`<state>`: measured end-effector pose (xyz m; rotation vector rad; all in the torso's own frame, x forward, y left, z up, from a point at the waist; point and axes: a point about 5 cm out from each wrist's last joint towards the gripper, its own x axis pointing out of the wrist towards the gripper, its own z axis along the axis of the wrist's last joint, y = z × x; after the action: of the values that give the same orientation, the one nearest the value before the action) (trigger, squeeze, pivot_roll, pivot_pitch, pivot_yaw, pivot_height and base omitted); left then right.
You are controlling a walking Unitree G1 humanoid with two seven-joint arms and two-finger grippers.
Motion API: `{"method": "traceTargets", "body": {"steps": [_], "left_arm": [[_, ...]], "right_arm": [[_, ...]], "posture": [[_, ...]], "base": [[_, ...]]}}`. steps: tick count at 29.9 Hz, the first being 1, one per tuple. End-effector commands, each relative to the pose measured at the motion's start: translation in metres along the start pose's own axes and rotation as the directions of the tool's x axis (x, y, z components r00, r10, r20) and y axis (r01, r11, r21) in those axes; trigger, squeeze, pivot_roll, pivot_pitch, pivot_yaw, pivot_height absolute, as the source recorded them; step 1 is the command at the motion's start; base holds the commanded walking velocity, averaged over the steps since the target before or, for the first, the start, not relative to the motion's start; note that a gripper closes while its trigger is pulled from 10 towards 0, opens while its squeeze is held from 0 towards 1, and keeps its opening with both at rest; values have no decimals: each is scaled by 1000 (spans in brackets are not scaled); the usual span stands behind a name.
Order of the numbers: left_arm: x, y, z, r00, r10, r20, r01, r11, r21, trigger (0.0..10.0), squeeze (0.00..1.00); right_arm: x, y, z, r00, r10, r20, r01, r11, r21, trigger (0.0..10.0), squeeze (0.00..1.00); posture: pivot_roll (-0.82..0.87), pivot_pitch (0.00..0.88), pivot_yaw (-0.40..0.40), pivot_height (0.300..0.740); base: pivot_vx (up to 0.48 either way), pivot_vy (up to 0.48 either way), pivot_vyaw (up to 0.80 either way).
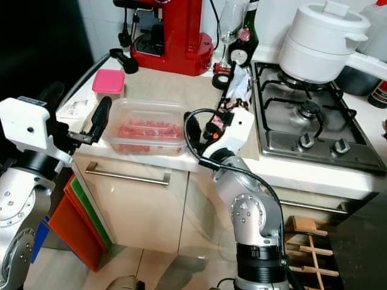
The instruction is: Restocking fridge
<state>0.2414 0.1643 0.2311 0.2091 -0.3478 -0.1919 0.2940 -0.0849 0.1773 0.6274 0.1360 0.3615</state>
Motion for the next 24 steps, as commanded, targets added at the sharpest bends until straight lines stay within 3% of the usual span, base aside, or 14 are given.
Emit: {"method": "traceTargets", "body": {"steps": [1,15,16,17,24], "left_arm": [[2,-2,4,1000,-20,16,20,1000,9,10000,0],[8,-2,3,1000,-20,11,20,1000,-1,10000,0],[8,-2,3,1000,-21,10,21,1000,-4,10000,0],[10,-1,2,1000,-16,5,16,1000,-13,10000,0],[12,1,2,1000,-9,0,9,1000,-19,10000,0]], "right_arm": [[-3,2,1,1000,18,-12,-18,1000,12,10000,0],[6,-4,-19,988,-18,-153,35,993,109,10000,0],[7,-4,-21,987,-22,-159,40,993,107,6706,0],[9,-5,-20,987,-31,-159,47,994,95,0,0],[14,-3,-15,990,-44,-137,53,996,66,0,0]], "posture": [[165,0,-47,711],[161,0,-43,711],[160,0,-42,711],[161,0,-42,711],[162,0,-40,711]], "base": [[0,0,0],[0,0,0],[0,0,0],[0,0,0],[0,0,0]]}}
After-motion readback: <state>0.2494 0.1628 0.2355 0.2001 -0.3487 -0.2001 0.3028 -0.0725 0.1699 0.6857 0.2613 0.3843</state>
